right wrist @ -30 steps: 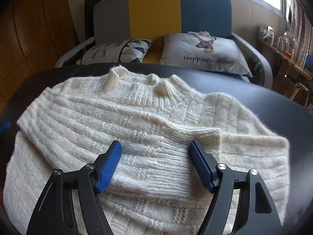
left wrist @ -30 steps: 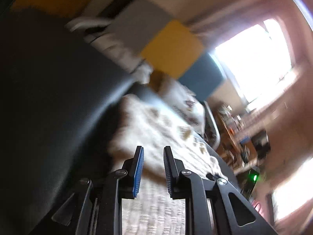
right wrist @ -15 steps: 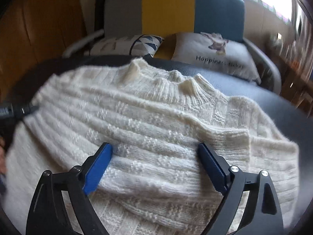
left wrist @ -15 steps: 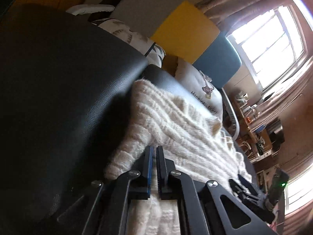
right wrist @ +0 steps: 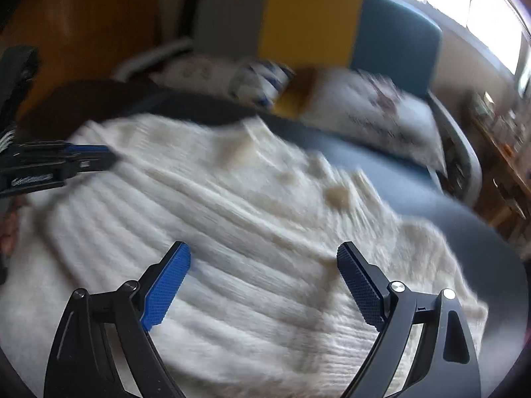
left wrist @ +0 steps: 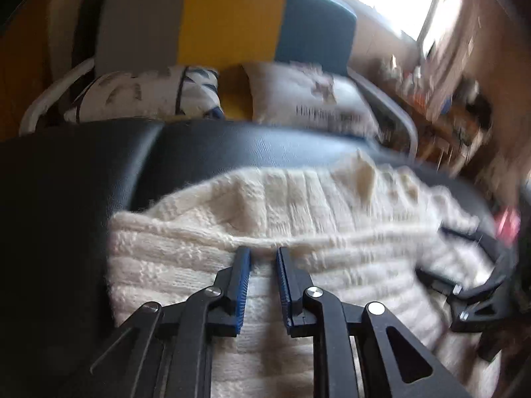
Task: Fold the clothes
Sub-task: 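Slide both open tools across the sweater body to smooth it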
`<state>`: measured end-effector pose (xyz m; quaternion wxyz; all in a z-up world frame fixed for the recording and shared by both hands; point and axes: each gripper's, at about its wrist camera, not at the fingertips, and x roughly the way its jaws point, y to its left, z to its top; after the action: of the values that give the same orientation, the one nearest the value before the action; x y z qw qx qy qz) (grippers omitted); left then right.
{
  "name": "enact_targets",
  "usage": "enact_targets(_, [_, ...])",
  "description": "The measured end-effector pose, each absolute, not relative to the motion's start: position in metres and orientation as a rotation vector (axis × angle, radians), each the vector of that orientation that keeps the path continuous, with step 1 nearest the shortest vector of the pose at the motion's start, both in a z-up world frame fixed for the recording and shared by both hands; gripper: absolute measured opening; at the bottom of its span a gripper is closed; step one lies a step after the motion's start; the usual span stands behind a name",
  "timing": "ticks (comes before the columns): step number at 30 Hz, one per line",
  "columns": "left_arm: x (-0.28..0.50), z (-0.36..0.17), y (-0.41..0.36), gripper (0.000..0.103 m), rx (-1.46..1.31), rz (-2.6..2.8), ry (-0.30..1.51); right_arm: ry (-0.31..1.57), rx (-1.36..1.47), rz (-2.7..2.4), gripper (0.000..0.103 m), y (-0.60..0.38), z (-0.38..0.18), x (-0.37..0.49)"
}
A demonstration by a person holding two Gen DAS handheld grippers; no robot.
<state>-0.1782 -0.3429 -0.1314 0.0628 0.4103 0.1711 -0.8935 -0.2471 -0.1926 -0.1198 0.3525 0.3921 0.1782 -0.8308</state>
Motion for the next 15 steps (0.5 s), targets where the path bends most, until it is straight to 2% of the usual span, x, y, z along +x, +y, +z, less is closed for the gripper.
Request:
enact_targets(1, [-0.178,-0.132,-0.346,0.016,1.232,-2.695,0.568,0.420,1.029,-2.153,0.100,-0.189,-0.123,-0.251])
enact_targets(4, [-0.173,-0.130,-0.348,0.016,1.204,-2.689,0.700,0.359,1.036,-2.155,0.100,-0.182,-0.127,-0.255])
enact_targets(9, [-0.168,-0.103,-0.325,0.018,1.137,-2.762,0.463,0.346,0.997,-2.109,0.101,-0.172,-0.105,-0.247])
enact_targets(12, [-0.167,-0.128,-0.348,0.015,1.213,-2.631,0.567,0.426,1.045,-2.135,0.101,-0.160,-0.109,-0.248])
enact_targets(15, [-0.157,-0.136,-0.353,0.014,1.161,-2.672,0.604,0.348,1.053,-2.149,0.103,-0.143,-0.124,-0.252])
